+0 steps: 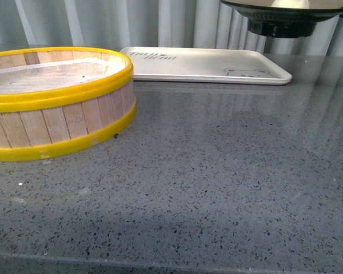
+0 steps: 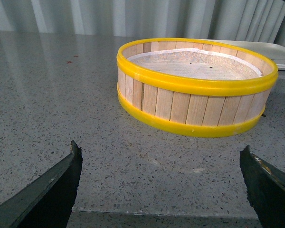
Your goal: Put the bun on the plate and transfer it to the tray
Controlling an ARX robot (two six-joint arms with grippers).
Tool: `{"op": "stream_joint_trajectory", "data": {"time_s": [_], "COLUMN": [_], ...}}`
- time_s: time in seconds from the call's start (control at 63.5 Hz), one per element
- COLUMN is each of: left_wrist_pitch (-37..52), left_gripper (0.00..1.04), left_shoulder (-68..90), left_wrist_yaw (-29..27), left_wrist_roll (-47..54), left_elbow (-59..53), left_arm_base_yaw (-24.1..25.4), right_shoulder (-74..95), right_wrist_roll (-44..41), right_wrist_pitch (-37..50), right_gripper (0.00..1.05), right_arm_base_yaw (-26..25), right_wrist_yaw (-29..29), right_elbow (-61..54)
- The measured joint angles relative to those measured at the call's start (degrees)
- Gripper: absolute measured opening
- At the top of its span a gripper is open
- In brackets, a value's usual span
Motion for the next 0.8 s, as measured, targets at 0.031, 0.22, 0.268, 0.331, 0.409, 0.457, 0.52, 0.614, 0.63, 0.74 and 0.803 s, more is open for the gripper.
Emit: {"op": "stream_joint_trajectory", "data": {"time_s": [0.031,0.22,0.268,0.331,0.409,0.457,0.52,0.614,0.63,0.74,0.803], "left_wrist_pitch": [0.00,0.00,0.00,0.00,0.00,0.00,0.00,0.00,0.00,0.00,0.00], "left_gripper": [0.98,0.98,0.98,0.98,0.98,0.98,0.98,0.98,0.98,0.98,0.98], "left_shoulder": [0.00,0.00,0.02,0.02,0.00,0.02,0.00,0.00,0.02,0.00,0.02], "left_wrist_yaw": [0.00,0.00,0.00,0.00,0.00,0.00,0.00,0.00,0.00,0.00,0.00], "left_wrist_roll": [0.00,0.00,0.00,0.00,0.00,0.00,0.00,0.00,0.00,0.00,0.00], "left_elbow": [0.00,0.00,0.00,0.00,0.00,0.00,0.00,0.00,0.00,0.00,0.00], "left_arm_base_yaw": [0.00,0.00,0.00,0.00,0.00,0.00,0.00,0.00,0.00,0.00,0.00], "right_shoulder": [1.57,9.68,11.39,14.12,17.14,18.86,21.68,26.01,26.43,28.89,29.20], "right_wrist_roll": [0.00,-0.09,0.00,0.31,0.28,0.26,0.24,-0.07,-0.13,-0.96,-1.14], "right_wrist_pitch": [-0.52,-3.63,-4.83,-5.77,-7.78,-9.18,-11.52,-14.49,-14.71,-17.00,-16.90], "right_gripper": [0.02,0.02,0.02,0.02,0.02,0.02,0.02,0.02,0.02,0.02,0.02], "right_arm_base_yaw": [0.35,1.60,1.68,1.70,1.73,1.77,1.84,2.34,2.40,3.28,3.91], "right_wrist_yaw": [-0.35,-2.27,-2.73,-3.08,-3.15,-3.39,-3.89,-4.17,-4.20,-4.79,-5.35], "right_elbow": [2.34,14.10,16.66,20.24,24.22,26.56,30.27,36.15,36.63,40.30,40.59]}}
